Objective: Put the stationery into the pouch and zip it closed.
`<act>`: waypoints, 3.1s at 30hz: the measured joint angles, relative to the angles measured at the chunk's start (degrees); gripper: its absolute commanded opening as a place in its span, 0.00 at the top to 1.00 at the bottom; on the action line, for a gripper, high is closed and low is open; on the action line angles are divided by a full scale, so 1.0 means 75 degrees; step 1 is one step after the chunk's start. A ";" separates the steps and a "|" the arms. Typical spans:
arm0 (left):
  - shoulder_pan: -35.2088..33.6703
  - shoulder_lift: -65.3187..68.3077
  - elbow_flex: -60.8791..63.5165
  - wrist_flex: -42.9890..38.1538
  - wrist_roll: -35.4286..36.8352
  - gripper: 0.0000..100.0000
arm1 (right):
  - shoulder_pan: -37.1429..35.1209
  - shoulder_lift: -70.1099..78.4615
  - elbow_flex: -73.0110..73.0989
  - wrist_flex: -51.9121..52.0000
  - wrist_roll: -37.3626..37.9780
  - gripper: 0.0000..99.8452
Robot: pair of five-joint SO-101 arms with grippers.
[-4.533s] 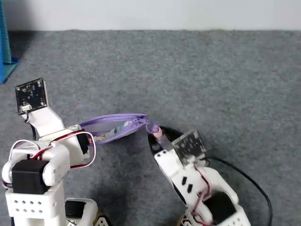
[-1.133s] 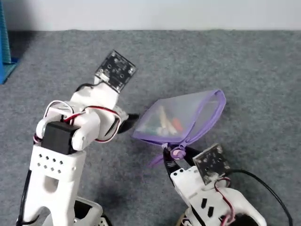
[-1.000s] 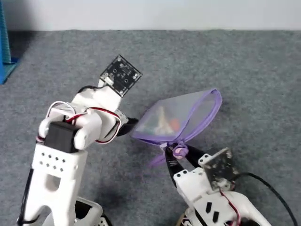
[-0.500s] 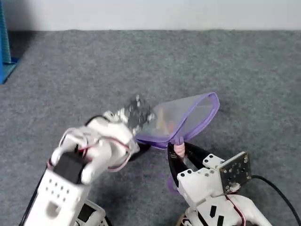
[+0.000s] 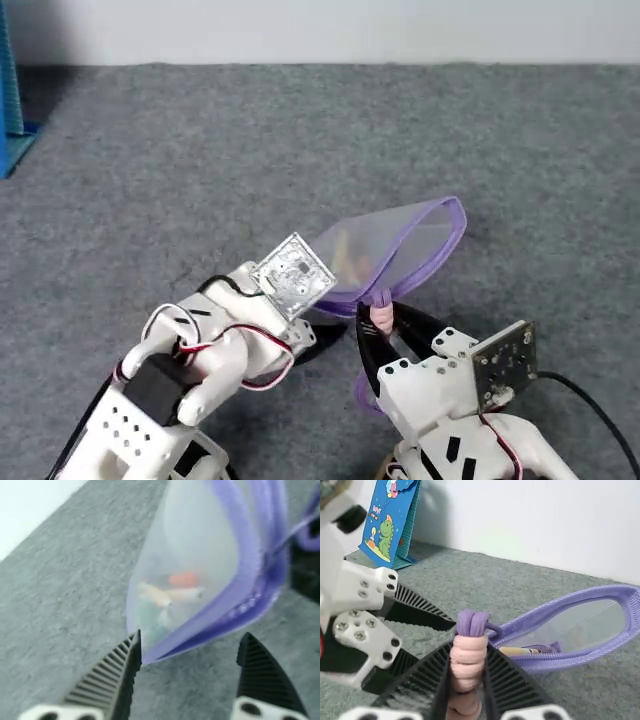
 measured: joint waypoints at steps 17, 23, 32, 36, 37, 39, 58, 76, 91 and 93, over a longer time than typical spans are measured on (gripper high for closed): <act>0.0328 -0.0035 0.0903 -0.2075 0.1407 0.76 | 0.0000 0.0000 0.0000 0.0000 0.0000 0.99; 0.0656 -0.0035 0.1172 -0.2626 0.1430 0.80 | 0.0000 0.0000 0.0000 0.0000 -0.0023 0.99; 0.1102 -0.0023 0.1184 -0.2661 0.1430 0.84 | 0.0047 0.0000 0.0000 0.0070 -0.0164 0.99; 0.1102 -0.0059 0.1184 -0.2661 0.1430 0.87 | 0.0047 0.0000 0.0000 0.0070 -0.0164 0.99; 0.1102 -0.0129 0.1184 -0.2661 0.1430 0.88 | 0.0047 0.0000 0.0000 0.0070 -0.0164 0.99; 0.1055 -0.0422 0.1196 -0.2661 0.1430 0.93 | 0.0047 0.0000 0.0000 0.0070 -0.0164 0.99; 0.1114 -0.4759 0.2825 -0.1653 0.1465 0.99 | 0.1500 0.0000 0.0680 -0.1489 0.0012 0.99; 0.1125 -0.5415 0.2696 -0.0586 0.1453 0.99 | 0.3915 0.0774 0.1793 -0.4126 0.0258 0.99; 0.1125 -0.5415 0.2426 -0.0164 0.1453 0.99 | 0.4630 0.2872 0.1887 -0.5368 0.0750 0.86; 0.1125 -0.5415 0.2426 -0.0164 0.1453 0.99 | 0.4525 0.2801 0.1887 -0.4818 0.1008 0.79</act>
